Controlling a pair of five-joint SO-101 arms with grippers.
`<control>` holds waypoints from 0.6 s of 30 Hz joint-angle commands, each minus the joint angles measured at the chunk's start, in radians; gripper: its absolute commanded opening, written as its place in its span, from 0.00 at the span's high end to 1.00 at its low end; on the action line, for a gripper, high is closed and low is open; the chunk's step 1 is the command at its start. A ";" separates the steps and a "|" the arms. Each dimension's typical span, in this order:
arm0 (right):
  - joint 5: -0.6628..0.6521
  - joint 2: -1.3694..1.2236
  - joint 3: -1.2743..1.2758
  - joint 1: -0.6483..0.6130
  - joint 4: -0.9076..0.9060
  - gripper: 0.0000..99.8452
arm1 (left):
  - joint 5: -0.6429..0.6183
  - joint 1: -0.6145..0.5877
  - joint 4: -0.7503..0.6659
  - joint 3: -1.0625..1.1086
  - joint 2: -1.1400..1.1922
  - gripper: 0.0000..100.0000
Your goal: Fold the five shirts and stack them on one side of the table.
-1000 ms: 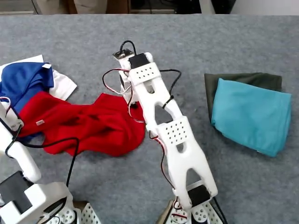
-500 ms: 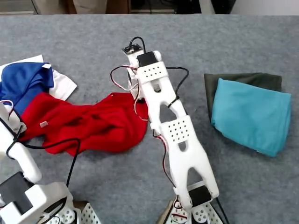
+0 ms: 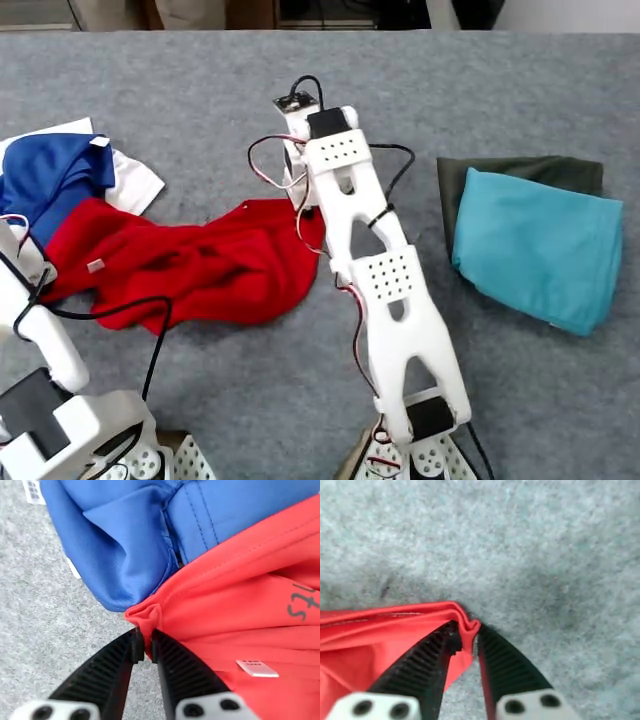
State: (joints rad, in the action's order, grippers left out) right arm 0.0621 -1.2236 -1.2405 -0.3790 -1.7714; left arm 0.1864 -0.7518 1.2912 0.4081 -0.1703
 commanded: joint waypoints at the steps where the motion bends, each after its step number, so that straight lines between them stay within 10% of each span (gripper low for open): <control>1: 0.005 0.071 -0.005 0.012 -0.012 0.99 | -0.005 -0.008 -0.008 -0.006 -0.039 0.98; 18: 0.006 0.487 -0.007 0.012 -0.014 1.00 | -0.011 -0.003 0.072 -0.190 -0.045 0.98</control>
State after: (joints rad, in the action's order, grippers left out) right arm 0.0621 -0.9628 -1.2375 -0.3821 -1.7714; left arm 0.1864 -0.7518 1.3234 0.3514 -0.1703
